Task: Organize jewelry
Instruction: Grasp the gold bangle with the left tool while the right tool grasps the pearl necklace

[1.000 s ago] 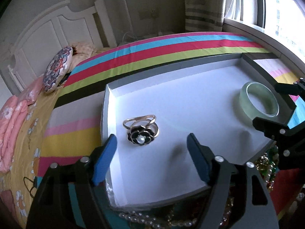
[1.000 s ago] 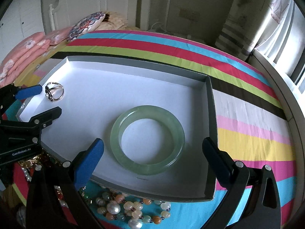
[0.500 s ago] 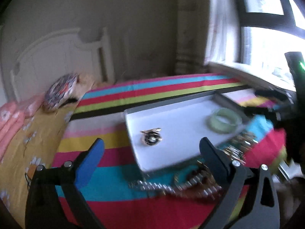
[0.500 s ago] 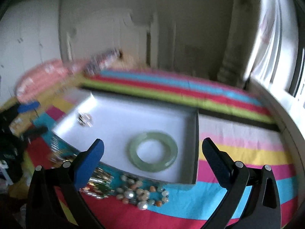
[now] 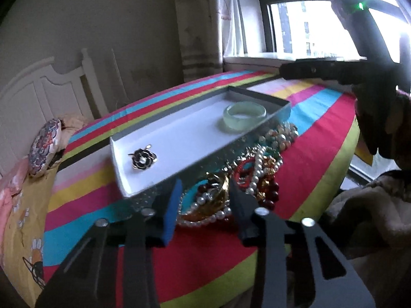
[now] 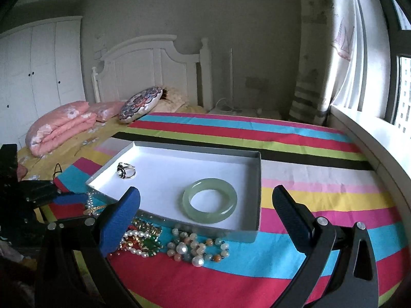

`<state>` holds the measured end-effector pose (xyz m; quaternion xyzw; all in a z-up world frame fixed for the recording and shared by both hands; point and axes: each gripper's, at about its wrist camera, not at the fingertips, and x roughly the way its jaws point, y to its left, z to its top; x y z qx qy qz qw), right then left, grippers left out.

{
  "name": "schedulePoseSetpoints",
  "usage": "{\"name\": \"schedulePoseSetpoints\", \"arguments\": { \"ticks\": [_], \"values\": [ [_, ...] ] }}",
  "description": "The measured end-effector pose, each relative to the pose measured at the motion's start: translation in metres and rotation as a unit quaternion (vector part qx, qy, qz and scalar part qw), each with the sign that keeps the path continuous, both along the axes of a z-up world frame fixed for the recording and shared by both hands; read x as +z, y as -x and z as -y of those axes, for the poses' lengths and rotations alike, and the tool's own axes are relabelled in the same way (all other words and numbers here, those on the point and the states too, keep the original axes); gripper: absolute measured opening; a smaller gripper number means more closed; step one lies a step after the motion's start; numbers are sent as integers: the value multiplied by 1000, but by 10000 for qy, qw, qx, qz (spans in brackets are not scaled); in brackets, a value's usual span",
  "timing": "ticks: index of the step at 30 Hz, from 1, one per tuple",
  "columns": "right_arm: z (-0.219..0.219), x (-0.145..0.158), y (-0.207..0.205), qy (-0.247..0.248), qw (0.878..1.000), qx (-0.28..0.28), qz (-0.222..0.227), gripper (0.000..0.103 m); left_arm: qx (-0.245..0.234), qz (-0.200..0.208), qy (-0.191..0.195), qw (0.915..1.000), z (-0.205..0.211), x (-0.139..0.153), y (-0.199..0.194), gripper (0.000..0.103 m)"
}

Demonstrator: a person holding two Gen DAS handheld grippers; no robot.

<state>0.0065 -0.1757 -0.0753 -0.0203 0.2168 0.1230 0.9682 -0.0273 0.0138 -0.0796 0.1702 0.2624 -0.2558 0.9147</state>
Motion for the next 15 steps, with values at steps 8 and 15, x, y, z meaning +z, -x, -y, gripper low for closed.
{"name": "schedulePoseSetpoints", "arguments": {
  "ticks": [8, 15],
  "values": [
    [-8, -8, 3, 63, 9997, 187, -124, 99, -171, -32, -383, 9991, 12, -12, 2, 28],
    [-29, -17, 11, 304, 9959, 827, -204, 98, -192, 96, -428, 9989, 13, -12, 4, 6]
  ]
}}
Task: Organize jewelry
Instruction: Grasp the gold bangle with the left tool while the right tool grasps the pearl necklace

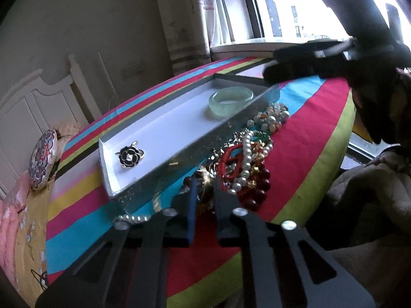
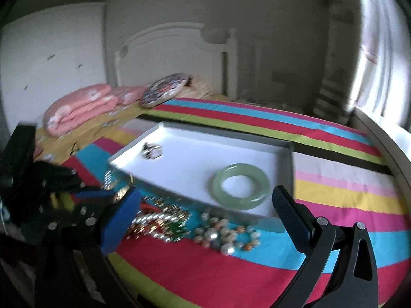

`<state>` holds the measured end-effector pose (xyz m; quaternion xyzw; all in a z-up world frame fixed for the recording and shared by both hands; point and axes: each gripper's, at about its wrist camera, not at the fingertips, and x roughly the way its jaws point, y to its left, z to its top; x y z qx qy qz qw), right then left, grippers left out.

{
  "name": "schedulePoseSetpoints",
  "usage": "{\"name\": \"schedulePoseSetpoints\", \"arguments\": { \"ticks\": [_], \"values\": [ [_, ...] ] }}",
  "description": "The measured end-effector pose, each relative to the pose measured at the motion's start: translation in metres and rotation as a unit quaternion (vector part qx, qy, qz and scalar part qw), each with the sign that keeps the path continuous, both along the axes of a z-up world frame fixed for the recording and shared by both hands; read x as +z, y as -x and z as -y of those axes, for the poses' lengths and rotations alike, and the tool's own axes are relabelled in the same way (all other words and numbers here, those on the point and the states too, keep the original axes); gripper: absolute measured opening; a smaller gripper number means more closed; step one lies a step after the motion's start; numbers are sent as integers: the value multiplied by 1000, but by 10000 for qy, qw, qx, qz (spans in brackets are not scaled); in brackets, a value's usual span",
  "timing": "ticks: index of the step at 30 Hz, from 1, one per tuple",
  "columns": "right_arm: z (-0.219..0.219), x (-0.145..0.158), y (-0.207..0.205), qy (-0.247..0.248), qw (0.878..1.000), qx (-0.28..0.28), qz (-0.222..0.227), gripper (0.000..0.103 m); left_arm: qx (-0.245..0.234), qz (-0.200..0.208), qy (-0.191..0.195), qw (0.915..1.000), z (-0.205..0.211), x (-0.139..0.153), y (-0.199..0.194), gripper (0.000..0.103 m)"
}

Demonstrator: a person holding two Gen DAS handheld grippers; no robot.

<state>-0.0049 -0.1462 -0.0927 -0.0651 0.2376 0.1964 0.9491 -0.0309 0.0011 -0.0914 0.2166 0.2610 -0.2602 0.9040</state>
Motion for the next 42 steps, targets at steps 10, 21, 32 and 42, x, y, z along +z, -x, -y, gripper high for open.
{"name": "schedulePoseSetpoints", "arguments": {
  "ticks": [10, 21, 32, 42],
  "values": [
    [-45, -25, 12, 692, 9904, 1163, -300, 64, 324, 293, 731, 9964, -39, 32, 1, 4],
    [-95, -29, 11, 1083, 9730, 1998, -405, 38, 935, 272, 969, 9905, -88, 38, -4, 4],
    [-130, -45, -8, 1691, 9558, 2284, -748, 24, 1069, 269, 1186, 9868, -109, 37, 1, 4],
    [-134, -37, 13, 2131, 9538, 2113, 145, 9, 1155, 245, 1246, 9852, -117, 35, 2, 5]
  ]
}}
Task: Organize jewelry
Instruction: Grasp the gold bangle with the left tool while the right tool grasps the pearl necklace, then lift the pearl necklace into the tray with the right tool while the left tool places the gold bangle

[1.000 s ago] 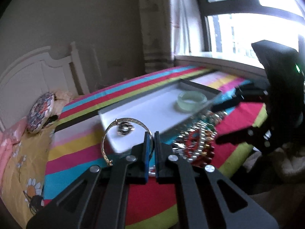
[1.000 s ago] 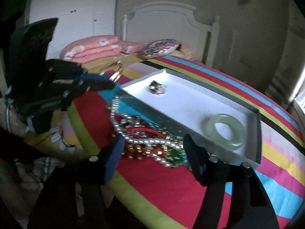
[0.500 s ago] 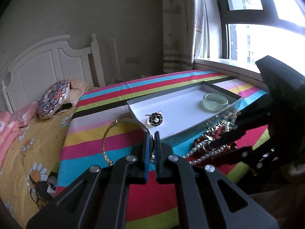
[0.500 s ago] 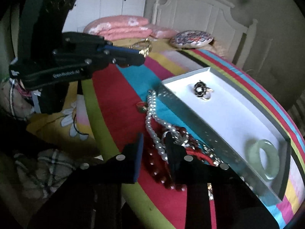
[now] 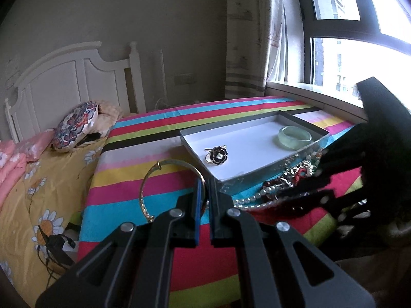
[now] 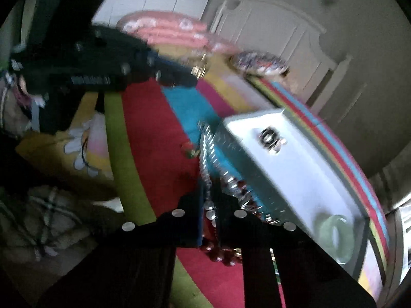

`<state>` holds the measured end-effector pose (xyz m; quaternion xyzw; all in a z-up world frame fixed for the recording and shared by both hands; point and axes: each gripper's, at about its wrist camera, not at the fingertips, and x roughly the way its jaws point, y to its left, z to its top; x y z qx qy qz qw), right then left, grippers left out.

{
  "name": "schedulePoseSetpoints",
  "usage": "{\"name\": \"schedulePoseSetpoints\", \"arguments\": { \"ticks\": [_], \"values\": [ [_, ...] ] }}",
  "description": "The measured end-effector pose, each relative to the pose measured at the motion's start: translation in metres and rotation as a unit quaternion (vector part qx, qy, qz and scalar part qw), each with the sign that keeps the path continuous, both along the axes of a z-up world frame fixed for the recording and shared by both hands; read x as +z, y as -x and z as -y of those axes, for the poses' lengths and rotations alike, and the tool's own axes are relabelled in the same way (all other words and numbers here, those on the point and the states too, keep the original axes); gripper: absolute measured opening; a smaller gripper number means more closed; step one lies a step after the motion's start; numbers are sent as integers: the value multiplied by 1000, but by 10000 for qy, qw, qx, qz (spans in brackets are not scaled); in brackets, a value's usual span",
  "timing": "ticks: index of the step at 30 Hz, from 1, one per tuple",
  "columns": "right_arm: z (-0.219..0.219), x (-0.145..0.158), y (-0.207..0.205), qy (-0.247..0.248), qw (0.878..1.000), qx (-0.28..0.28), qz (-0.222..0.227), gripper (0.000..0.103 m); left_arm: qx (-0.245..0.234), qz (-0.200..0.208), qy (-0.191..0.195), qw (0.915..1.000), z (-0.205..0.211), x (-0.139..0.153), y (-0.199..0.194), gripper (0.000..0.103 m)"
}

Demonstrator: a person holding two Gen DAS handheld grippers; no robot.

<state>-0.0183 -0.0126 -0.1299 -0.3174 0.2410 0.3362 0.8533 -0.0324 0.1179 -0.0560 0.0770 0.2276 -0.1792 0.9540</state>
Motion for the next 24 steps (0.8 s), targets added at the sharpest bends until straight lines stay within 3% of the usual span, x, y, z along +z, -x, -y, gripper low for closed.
{"name": "schedulePoseSetpoints", "arguments": {
  "ticks": [5, 16, 24],
  "values": [
    [24, 42, 3, -567, 9947, -453, 729, 9, 3, 7, 8, 10000, 2, 1, -1, 5],
    [79, 122, -11, -1596, 9710, -1078, 1418, 9, -154, 84, -116, 9998, 16, 5, 3, 5],
    [90, 175, 7, -1818, 9539, -1183, 2074, 9, -308, 158, -235, 9991, 30, 8, 8, 5]
  ]
}}
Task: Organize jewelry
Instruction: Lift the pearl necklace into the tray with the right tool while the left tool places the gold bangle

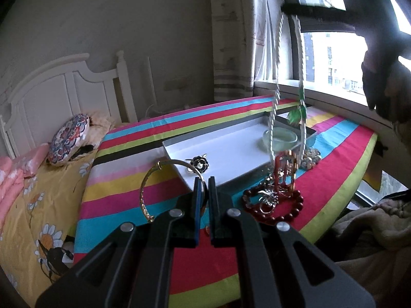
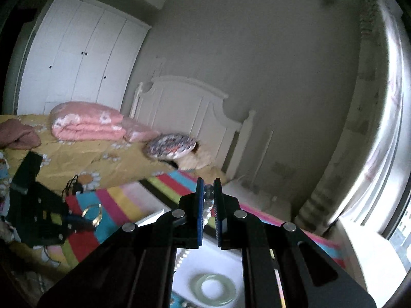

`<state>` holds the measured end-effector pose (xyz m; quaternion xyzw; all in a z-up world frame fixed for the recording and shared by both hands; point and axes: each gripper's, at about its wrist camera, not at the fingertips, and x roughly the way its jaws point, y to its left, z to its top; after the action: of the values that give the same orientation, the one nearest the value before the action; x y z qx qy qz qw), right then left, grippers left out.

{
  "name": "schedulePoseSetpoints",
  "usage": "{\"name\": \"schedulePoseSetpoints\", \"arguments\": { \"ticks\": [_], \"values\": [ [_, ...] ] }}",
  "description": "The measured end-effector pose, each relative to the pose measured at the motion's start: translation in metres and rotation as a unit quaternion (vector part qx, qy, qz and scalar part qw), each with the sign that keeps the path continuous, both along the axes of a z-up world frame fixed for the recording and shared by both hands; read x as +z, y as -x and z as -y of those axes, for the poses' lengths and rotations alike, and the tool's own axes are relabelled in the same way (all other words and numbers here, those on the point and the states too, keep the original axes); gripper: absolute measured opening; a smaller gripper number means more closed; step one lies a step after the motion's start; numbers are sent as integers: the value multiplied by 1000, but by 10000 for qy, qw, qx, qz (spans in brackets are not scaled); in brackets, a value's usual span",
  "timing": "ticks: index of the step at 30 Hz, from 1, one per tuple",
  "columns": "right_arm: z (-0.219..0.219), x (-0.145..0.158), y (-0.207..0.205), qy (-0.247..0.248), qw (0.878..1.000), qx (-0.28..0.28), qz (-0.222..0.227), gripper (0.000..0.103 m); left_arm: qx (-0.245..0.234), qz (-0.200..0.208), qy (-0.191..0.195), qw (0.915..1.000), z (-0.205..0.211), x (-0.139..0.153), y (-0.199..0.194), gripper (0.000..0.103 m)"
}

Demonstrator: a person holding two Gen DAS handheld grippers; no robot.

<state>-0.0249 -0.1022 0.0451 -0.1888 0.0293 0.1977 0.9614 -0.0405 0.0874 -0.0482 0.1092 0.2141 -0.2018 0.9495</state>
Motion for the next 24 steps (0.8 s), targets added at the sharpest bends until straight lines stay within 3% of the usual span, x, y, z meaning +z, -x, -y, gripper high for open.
{"name": "schedulePoseSetpoints", "arguments": {
  "ticks": [4, 6, 8, 10, 17, 24],
  "values": [
    [4, 19, 9, -89, 9994, -67, 328, 9, -32, 21, -23, 10000, 2, 2, 1, 5],
    [10, 34, 16, -377, 9983, 112, 429, 9, -56, 23, -12, 10000, 3, 3, 1, 5],
    [2, 33, 15, -185, 9991, 234, 307, 9, -73, 19, -23, 10000, 5, 3, 0, 5],
    [-12, 24, 14, 368, 9984, 58, 434, 9, -92, 14, -28, 10000, 6, 3, 0, 5],
    [3, 32, 1, 95, 9992, -103, 372, 9, -183, 51, -101, 9998, 10, 5, 1, 5],
    [2, 32, -2, 165, 9989, -137, 416, 10, -346, 133, -202, 9991, 22, 10, -3, 5]
  ]
}}
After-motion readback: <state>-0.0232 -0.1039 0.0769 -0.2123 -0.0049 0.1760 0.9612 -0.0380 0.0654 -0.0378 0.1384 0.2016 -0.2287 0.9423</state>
